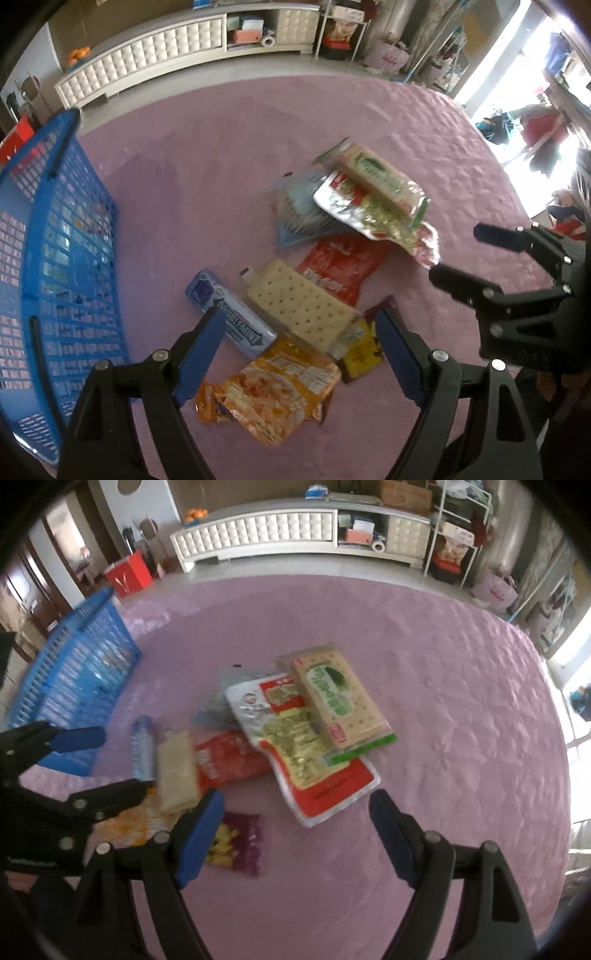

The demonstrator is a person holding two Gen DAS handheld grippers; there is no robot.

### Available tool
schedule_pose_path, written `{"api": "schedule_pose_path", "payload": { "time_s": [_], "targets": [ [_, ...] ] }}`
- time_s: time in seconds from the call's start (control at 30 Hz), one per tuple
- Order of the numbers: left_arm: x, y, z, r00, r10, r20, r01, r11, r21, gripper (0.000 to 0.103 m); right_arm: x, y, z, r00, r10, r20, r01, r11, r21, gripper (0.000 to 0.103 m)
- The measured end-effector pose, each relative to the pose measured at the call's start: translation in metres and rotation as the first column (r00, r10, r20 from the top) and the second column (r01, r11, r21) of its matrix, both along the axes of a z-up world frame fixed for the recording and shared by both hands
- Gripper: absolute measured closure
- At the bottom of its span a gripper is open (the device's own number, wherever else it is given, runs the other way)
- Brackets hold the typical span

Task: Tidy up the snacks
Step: 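Grasp the red-and-white snack bag with the right gripper while the left grasps the purple gum pack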

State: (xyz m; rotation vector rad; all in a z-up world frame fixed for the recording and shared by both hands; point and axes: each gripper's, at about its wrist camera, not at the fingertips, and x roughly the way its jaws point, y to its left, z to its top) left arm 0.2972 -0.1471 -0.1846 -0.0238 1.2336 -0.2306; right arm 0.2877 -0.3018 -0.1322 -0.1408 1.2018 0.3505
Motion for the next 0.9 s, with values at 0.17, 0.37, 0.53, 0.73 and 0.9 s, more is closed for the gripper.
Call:
{"api": "schedule_pose_path", "payload": {
  "time_s": [0.17, 0.37, 0.53, 0.73, 0.9],
  "targets": [
    [0.002, 0.003, -0.017, 1.000, 0.004, -0.018, -0.004, 1.000, 0.020, 0.021, 0.013, 0.016, -0.021, 0.998, 0.056, 0.015, -0.055, 0.996, -0.066, 0.019],
    [0.001, 0.013, -0.032, 0.998, 0.036, -0.051, -0.036, 0.999, -0.008, 0.021, 0.027, 0.022, -0.047, 0.996, 0.094, -0.015, -0.095, 0.990, -0.108, 0.059],
    [-0.002, 0.017, -0.034, 0.998, 0.036, -0.055, -0.037, 0.999, -0.016, 0.021, 0.026, 0.020, -0.053, 0.997, 0.082, 0.004, -0.081, 0.989, -0.124, 0.059],
    [-0.010, 0.026, -0.026, 0.998, 0.035, -0.054, -0.037, 0.999, -0.038, 0.021, 0.023, 0.019, -0.048, 0.999, 0.039, -0.011, -0.040, 0.994, -0.101, 0.078],
    [-0.012, 0.039, -0.025, 0.993, 0.066, -0.100, -0.077, 0.990, -0.114, 0.021, 0.011, 0.012, -0.044, 0.999, 0.004, -0.049, -0.007, 0.999, -0.049, 0.092]
  ]
}}
